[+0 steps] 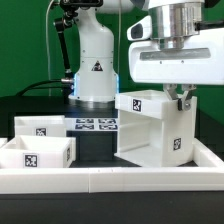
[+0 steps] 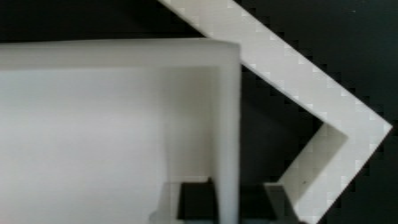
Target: Assemble drawer
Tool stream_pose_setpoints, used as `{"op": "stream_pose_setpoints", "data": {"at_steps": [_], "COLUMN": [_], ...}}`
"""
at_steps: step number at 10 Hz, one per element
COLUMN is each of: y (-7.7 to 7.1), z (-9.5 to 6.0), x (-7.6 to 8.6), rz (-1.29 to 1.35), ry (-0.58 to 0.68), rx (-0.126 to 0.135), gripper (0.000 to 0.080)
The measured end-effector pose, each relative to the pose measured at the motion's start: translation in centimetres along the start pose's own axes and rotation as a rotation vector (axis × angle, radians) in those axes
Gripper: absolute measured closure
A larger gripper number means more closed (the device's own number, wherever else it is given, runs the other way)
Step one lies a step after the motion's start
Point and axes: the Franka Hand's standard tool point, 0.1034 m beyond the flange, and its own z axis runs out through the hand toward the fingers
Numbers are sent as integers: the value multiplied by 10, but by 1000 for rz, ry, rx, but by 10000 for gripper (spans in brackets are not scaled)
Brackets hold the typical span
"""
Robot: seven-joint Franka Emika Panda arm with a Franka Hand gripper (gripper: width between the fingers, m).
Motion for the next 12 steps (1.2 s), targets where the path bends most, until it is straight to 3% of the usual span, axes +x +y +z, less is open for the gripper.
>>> {"op": "stream_pose_setpoints", "data": {"at_steps": [2, 3, 7, 8, 10, 12], "y": [-7, -11, -36, -40, -52, -52], "z": [-1, 0, 3, 3, 4, 4], "x": [9, 13, 27, 29, 38, 41], "rz": [142, 176, 392, 395, 408, 414], "ry": [-19, -36, -58, -67, -67, -82], "rx": [19, -2, 28, 17, 28, 14], "gripper": [762, 762, 762, 762, 762, 762]}}
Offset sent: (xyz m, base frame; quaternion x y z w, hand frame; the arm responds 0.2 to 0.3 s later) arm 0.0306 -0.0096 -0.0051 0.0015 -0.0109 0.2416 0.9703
